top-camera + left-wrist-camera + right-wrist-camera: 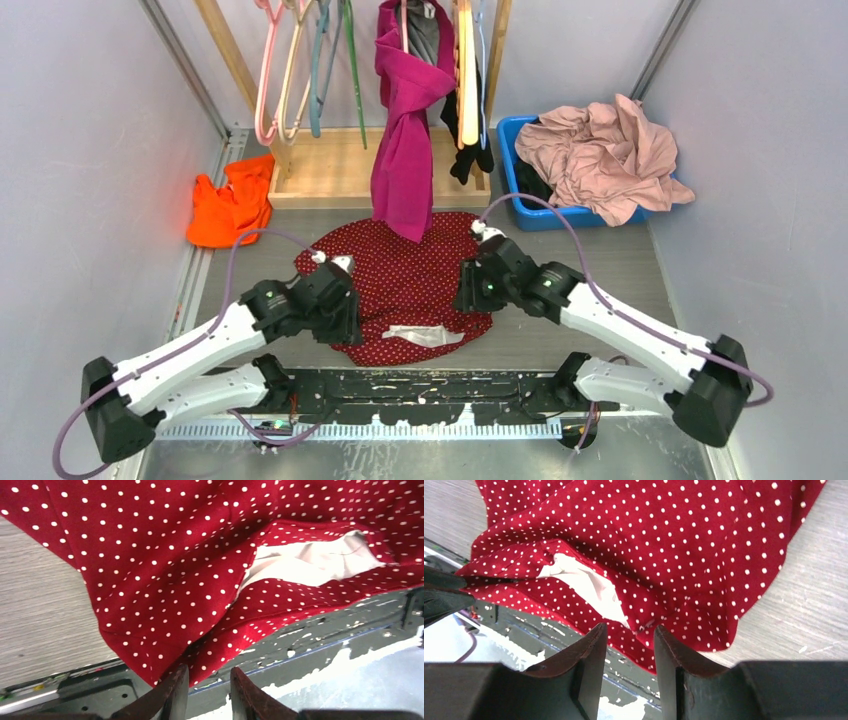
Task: Place the skirt on the hanger
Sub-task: Flatten out the skirt at the center of the board.
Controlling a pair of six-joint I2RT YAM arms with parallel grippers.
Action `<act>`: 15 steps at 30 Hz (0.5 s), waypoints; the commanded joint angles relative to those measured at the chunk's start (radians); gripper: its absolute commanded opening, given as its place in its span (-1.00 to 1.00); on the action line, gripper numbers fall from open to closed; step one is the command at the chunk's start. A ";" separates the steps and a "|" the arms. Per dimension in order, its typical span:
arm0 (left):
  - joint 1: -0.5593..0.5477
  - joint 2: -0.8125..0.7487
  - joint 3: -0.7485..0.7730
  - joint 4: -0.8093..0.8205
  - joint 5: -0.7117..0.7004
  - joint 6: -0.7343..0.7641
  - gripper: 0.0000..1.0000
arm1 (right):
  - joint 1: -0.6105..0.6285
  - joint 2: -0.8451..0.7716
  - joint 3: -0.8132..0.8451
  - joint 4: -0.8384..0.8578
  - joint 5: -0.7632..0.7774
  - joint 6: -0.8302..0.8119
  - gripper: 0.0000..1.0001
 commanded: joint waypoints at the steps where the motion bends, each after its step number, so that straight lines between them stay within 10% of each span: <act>1: -0.004 0.066 0.083 0.045 -0.091 0.054 -0.27 | 0.041 0.119 0.104 0.096 0.079 -0.071 -0.11; 15: -0.004 0.136 0.113 0.049 -0.098 0.091 -0.26 | 0.161 0.332 0.097 0.296 0.057 -0.202 -0.02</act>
